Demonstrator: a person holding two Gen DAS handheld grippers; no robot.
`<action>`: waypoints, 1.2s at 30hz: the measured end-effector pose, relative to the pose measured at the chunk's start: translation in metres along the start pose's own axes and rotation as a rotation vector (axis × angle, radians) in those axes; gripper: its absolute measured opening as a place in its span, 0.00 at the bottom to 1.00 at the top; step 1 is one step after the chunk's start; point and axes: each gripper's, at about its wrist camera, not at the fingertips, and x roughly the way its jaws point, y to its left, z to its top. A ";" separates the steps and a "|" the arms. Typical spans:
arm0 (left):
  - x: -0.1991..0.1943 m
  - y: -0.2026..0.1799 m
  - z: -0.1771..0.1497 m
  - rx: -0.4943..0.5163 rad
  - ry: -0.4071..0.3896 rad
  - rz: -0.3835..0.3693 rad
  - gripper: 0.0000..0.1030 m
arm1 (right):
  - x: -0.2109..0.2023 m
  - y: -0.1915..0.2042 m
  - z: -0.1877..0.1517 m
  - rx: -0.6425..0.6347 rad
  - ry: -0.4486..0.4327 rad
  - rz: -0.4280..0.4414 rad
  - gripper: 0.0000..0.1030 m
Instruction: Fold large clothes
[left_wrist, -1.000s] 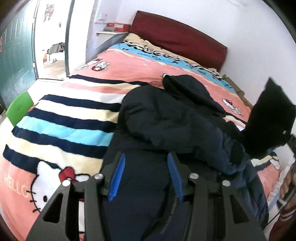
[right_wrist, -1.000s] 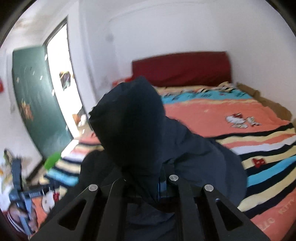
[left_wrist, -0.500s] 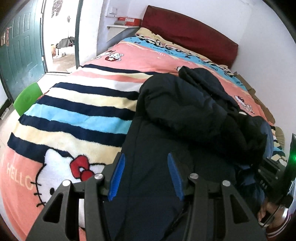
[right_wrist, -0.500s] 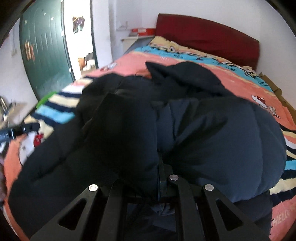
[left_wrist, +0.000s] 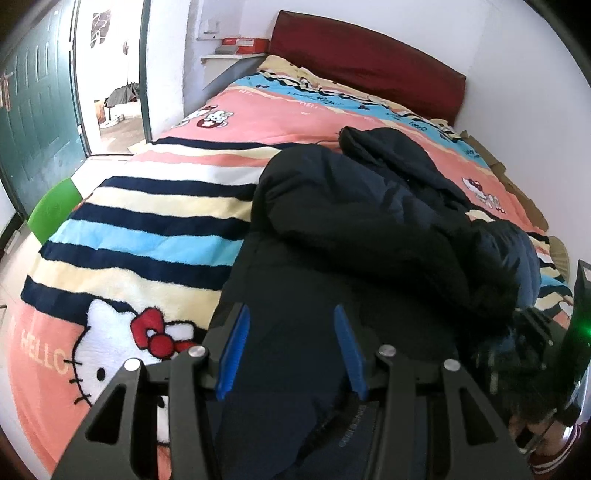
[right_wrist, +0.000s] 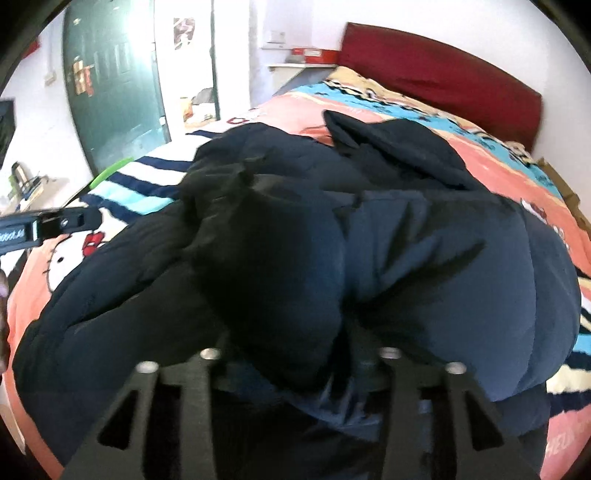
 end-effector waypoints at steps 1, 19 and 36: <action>-0.001 -0.003 0.000 0.002 0.000 -0.001 0.45 | -0.005 0.004 -0.002 -0.006 -0.012 0.014 0.96; 0.046 -0.168 0.031 0.255 0.020 -0.137 0.45 | -0.084 -0.172 0.006 0.348 -0.139 -0.202 0.94; 0.110 -0.151 -0.005 0.301 0.101 -0.111 0.56 | 0.022 -0.211 -0.040 0.364 0.071 -0.104 0.98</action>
